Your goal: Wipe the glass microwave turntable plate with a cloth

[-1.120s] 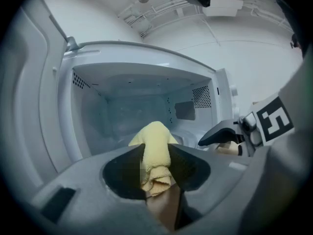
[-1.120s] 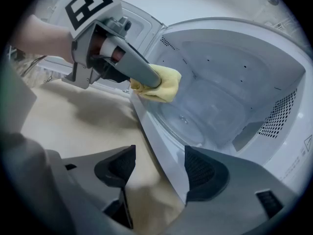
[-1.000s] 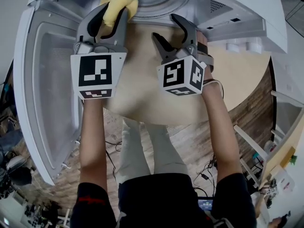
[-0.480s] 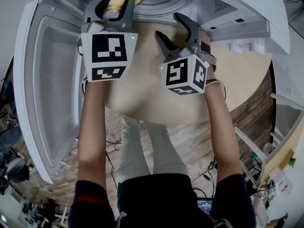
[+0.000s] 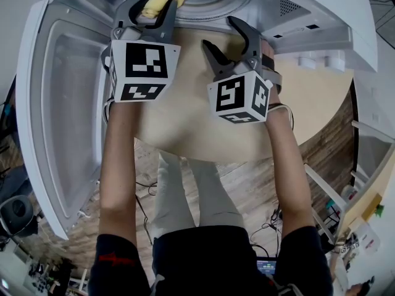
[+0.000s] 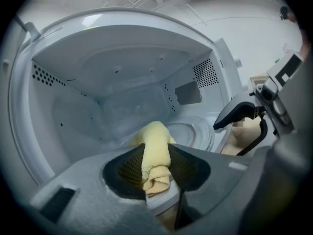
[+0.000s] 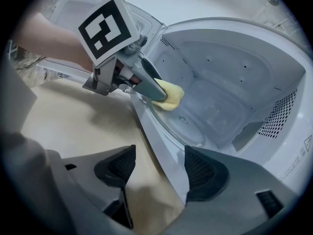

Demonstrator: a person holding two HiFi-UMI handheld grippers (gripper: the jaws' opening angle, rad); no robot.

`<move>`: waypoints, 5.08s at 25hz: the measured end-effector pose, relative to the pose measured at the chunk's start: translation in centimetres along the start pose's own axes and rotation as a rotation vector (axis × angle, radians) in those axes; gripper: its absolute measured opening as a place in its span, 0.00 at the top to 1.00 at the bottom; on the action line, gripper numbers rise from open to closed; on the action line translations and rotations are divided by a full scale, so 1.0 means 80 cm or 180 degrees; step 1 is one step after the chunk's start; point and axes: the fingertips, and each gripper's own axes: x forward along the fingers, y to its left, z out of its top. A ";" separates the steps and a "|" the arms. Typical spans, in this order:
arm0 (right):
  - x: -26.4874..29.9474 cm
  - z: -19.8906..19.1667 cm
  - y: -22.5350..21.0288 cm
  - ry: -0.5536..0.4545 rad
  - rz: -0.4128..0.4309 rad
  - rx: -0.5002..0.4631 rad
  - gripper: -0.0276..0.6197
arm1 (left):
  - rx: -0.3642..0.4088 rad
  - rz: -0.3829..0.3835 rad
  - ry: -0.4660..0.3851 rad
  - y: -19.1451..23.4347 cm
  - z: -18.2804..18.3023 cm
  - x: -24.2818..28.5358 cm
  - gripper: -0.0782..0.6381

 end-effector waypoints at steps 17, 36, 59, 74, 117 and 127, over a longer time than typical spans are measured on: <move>0.000 0.000 0.000 0.0000 -0.0002 -0.0003 0.53 | 0.0200 -0.0311 -0.0081 -0.035 0.012 0.014 0.72; 0.000 0.000 0.000 0.0000 0.0002 0.0006 0.53 | 0.0537 -0.0470 -0.0098 -0.075 0.032 0.029 0.72; 0.000 0.000 0.000 0.0003 0.0000 0.0003 0.53 | 0.0681 -0.0775 -0.0060 -0.096 0.039 0.022 0.72; 0.000 0.000 0.000 0.0003 -0.0003 0.0001 0.53 | 0.0635 -0.0614 0.0006 -0.079 0.033 0.024 0.72; 0.001 -0.001 0.000 0.0007 -0.0002 0.0001 0.53 | 0.0317 0.0105 0.0399 -0.002 0.001 0.025 0.72; 0.001 -0.001 0.000 0.0005 -0.0006 -0.0004 0.53 | 0.0315 -0.0092 0.0285 -0.021 0.009 0.028 0.72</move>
